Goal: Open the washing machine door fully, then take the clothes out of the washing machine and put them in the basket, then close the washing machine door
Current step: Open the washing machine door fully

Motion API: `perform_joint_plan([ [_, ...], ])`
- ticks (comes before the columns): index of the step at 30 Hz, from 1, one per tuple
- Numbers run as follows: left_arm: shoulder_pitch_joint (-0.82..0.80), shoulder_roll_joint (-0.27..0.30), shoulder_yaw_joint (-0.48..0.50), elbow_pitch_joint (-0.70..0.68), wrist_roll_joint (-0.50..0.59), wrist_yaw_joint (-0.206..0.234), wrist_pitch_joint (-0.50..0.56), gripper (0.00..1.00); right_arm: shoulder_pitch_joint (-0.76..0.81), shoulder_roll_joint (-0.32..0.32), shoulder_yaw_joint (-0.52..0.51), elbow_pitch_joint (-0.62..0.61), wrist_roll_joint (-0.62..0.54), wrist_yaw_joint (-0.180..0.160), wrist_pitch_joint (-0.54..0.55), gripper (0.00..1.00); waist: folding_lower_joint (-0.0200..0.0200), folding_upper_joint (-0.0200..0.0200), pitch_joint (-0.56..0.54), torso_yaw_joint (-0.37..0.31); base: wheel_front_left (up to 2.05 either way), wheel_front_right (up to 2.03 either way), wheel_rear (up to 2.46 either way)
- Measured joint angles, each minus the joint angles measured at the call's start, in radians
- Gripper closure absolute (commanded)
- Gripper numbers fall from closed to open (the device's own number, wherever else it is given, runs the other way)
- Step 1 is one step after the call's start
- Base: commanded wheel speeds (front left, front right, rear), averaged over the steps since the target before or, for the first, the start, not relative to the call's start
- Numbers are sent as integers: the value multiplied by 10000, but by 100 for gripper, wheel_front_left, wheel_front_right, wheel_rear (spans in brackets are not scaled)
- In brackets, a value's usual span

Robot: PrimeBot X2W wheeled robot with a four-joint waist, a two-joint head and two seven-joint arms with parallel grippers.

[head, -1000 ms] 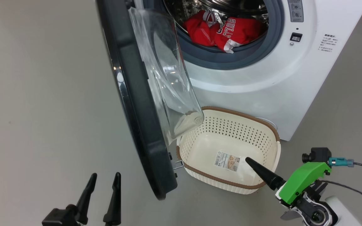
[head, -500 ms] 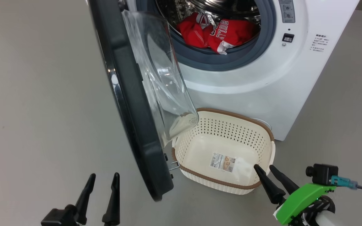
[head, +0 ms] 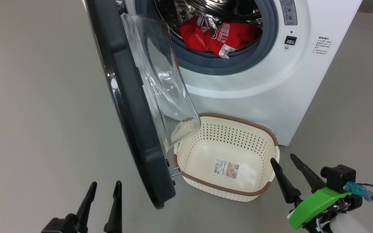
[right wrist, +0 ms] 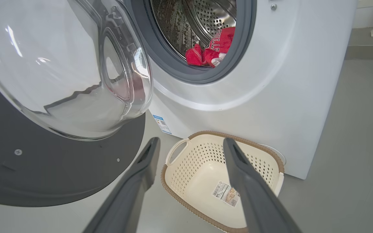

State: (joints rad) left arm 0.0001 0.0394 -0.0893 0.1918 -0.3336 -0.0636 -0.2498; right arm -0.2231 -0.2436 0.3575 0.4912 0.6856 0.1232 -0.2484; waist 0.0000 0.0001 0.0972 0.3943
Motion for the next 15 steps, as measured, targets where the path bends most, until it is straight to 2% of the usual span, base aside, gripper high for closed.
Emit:
perform_joint_plan([
  [8,0,4,23,-4,75,-2,0,0,1040,907,-2146,-1611,-2940,0,-19,0,0,0,44,14,0,0,0],
  [15,1,0,10,-27,75,0,0,0,1726,1365,-2731,-2021,-3891,2,-42,0,0,0,21,94,0,0,0],
])
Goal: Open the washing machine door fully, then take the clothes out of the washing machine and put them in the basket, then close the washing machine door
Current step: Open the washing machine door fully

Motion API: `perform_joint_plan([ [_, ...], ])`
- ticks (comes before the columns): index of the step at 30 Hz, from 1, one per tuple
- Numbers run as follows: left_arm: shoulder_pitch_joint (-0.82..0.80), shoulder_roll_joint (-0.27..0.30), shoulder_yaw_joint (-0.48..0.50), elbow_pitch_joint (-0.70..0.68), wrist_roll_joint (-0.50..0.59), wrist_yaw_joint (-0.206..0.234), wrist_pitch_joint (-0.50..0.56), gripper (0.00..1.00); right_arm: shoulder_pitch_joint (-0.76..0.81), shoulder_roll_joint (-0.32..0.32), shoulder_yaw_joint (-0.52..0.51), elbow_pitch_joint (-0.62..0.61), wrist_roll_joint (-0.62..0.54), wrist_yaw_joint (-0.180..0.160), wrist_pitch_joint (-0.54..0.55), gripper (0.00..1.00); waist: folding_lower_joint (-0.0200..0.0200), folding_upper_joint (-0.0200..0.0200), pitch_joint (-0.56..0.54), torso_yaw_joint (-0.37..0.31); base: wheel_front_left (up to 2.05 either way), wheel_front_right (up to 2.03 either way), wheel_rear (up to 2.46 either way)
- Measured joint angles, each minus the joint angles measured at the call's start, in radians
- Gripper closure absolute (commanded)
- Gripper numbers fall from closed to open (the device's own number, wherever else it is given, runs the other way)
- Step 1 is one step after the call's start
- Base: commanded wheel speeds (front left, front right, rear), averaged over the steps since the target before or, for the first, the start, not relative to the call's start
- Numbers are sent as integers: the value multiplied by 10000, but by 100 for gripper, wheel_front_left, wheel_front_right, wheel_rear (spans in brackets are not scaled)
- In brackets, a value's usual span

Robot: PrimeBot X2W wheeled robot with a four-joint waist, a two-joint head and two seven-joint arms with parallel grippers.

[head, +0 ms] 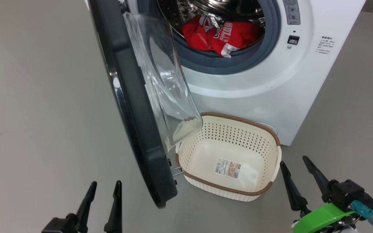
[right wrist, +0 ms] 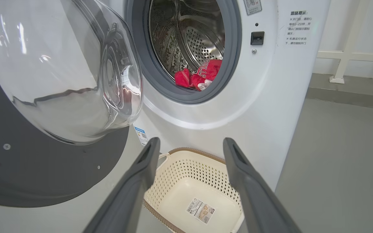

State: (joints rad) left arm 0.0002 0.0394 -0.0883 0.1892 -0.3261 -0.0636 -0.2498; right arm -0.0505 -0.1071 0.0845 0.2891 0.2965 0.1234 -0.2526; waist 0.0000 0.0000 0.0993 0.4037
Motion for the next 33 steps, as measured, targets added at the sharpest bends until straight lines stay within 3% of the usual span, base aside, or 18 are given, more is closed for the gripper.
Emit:
perform_joint_plan([
  [11,1,0,12,-109,-2,15,0,0,151,188,-54,36,-96,0,0,0,0,0,-83,1,0,0,0],
  [13,0,2,73,-307,-17,13,0,90,219,196,-56,36,-142,0,0,0,-1,0,-78,1,0,0,0],
  [14,-1,0,123,-422,-15,13,0,100,229,199,-56,36,-169,0,0,0,0,0,-75,3,0,0,0],
  [23,-502,4,430,-3003,6,290,-42,100,228,207,-81,-4,-182,0,0,0,0,0,-48,56,0,0,0],
  [27,-698,6,-316,-3837,117,282,-73,100,227,209,-77,-31,-182,0,0,0,0,0,-49,34,0,0,0],
  [33,-648,15,-2153,-3522,562,6,-71,100,223,209,-12,-17,-176,0,0,0,0,0,-48,-59,0,0,0],
])
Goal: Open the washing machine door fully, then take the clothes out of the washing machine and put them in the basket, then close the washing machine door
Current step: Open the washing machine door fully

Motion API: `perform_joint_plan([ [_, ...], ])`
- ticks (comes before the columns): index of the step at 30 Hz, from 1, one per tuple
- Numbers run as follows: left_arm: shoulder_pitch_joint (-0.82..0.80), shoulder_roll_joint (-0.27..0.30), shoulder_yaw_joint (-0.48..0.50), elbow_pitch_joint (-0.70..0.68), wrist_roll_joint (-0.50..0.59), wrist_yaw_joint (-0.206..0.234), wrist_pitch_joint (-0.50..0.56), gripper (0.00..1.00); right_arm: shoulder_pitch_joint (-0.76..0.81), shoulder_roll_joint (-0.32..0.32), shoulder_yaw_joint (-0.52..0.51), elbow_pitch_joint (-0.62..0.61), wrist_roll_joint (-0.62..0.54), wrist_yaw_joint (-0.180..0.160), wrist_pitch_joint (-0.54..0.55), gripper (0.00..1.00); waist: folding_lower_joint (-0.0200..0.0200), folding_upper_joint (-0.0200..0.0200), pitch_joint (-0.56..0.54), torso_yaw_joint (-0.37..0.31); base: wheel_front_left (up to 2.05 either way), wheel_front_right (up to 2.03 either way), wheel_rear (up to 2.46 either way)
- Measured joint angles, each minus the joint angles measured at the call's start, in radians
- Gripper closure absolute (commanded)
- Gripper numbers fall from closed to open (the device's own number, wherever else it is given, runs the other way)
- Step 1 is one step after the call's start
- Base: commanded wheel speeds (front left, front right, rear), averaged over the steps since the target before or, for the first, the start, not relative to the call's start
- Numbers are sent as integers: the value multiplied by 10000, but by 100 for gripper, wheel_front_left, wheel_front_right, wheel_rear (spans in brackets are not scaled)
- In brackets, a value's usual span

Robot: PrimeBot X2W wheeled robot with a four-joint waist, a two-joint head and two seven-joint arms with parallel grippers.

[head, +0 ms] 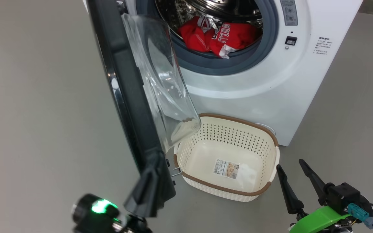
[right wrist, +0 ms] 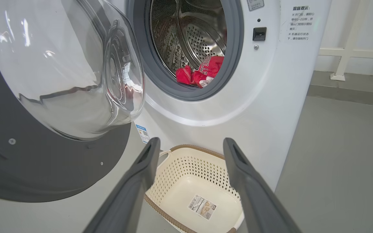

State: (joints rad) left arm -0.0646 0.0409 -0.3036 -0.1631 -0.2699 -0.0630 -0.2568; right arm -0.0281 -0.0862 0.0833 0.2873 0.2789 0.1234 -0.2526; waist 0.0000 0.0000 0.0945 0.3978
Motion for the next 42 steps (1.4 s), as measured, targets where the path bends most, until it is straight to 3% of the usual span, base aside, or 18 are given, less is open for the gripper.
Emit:
perform_joint_plan([
  [7,50,35,-991,1490,-355,-82,2,100,-14,-2,100,0,17,0,0,0,0,0,66,-90,0,0,0],
  [13,35,52,-963,2403,-941,-81,2,100,-14,-4,119,0,31,0,0,0,0,0,48,-98,0,0,0],
  [24,-15,25,-763,2849,-1285,-96,2,100,-14,-6,173,0,94,0,0,0,0,0,-23,-81,0,0,0],
  [30,-7,-50,-430,2940,-1283,-100,4,100,-14,-4,180,-2,102,0,0,0,0,0,-21,-61,0,0,0],
  [42,260,-63,1381,2901,-978,44,2,100,-13,13,153,-63,104,0,0,0,0,0,32,12,0,0,0],
])
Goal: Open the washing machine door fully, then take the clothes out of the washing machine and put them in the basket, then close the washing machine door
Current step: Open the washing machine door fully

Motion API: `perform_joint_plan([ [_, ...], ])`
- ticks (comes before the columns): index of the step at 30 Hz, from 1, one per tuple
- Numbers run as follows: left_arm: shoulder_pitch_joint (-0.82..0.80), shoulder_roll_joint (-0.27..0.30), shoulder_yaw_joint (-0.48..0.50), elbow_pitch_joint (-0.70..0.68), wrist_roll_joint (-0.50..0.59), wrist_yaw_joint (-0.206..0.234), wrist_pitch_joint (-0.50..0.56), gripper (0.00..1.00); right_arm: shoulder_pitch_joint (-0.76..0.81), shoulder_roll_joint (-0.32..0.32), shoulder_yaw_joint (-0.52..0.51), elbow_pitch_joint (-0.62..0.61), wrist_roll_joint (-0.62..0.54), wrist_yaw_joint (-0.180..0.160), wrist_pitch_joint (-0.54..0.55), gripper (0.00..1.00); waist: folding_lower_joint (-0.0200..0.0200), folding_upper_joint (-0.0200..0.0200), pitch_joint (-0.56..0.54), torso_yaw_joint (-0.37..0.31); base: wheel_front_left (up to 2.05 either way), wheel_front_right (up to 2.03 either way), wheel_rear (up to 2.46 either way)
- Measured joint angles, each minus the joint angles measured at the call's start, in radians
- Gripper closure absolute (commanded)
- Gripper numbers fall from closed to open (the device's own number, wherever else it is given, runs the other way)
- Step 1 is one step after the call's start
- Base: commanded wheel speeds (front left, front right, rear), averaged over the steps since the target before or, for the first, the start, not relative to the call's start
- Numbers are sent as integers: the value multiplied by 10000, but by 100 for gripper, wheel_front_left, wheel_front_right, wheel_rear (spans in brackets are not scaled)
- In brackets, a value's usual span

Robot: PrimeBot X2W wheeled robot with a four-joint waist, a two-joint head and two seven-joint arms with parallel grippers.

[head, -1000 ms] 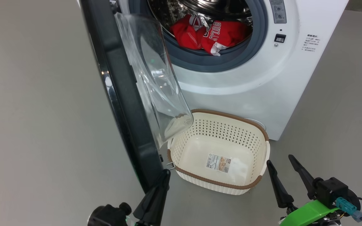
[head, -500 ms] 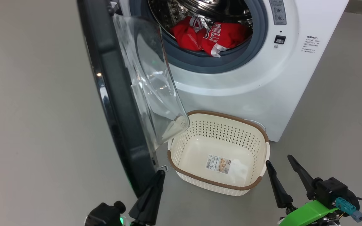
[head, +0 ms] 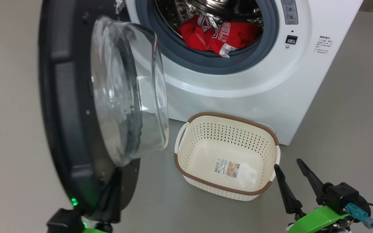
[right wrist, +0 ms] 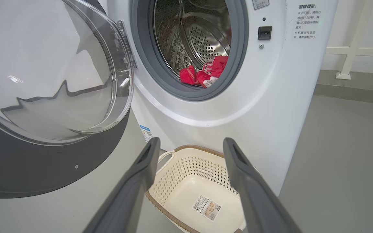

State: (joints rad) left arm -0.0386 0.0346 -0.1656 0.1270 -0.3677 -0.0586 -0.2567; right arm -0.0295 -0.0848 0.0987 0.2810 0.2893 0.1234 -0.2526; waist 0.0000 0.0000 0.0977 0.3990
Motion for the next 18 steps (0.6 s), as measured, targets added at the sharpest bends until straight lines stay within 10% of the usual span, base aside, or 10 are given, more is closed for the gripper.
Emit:
perform_joint_plan([
  [18,-682,-127,3837,723,903,-40,0,100,-207,-21,-23,-61,-2,0,0,0,0,0,558,-207,0,0,0],
])
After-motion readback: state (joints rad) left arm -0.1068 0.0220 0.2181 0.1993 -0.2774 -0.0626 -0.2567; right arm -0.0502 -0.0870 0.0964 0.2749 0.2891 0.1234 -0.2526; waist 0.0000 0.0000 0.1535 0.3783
